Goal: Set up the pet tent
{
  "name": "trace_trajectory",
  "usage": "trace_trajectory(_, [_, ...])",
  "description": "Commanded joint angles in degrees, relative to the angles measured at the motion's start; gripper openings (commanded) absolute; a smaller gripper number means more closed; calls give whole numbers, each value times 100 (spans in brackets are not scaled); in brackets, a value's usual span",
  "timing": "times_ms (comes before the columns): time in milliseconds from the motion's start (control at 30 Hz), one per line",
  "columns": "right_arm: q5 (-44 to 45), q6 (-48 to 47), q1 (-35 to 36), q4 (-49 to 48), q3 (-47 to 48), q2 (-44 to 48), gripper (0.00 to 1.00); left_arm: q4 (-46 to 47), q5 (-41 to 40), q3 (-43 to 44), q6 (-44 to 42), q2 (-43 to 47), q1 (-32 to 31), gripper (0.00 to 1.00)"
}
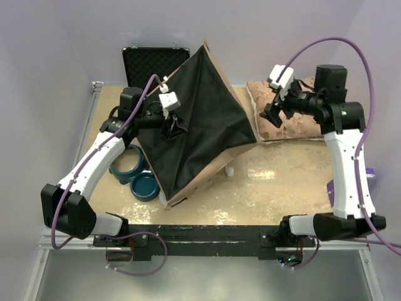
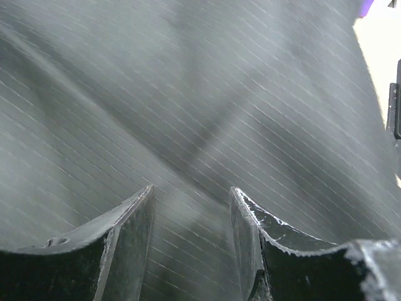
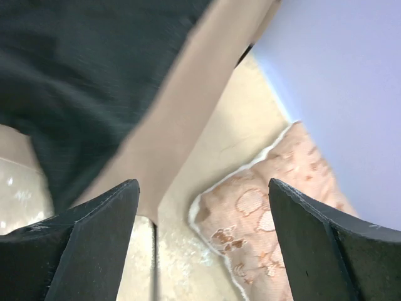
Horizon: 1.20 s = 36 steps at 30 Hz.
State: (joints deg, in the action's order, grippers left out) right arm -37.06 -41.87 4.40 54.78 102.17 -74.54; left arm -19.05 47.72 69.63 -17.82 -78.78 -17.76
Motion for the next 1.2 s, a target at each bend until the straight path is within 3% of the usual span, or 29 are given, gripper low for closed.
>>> trace_trajectory(0, [-82, -1060, -9, 815, 39, -184, 88, -73, 79, -2, -256, 179, 9, 56])
trace_trajectory(100, [-283, -886, -10, 815, 661, -52, 96, -143, 9, -28, -300, 170, 9, 56])
trace_trajectory(200, [-381, -262, -1, 823, 1164, -61, 97, -196, -70, -72, -379, 170, 9, 56])
trace_trajectory(267, [-521, -225, -1, 823, 807, 158, 96, -213, 174, -2, -493, 240, 9, 56])
trace_trajectory(367, [-574, -112, -10, 780, 199, 484, 93, 206, 833, 60, -355, 617, -95, 66])
trace_trajectory(500, [-838, 414, -10, 421, -152, 879, 91, 796, 818, 130, -449, 1154, -614, 76])
trace_trajectory(633, [-943, 1030, -10, -230, -355, 1126, 91, 464, 327, 384, -1441, 1269, -1526, 78])
trace_trajectory(833, [-1260, 1304, -10, -398, -277, 1143, 91, 77, -377, 710, -2803, 742, -2784, 78])
trace_trajectory(1167, [-1260, 1488, -1, -775, -171, 1696, 92, 155, -887, 764, -3210, 144, -3277, 71])
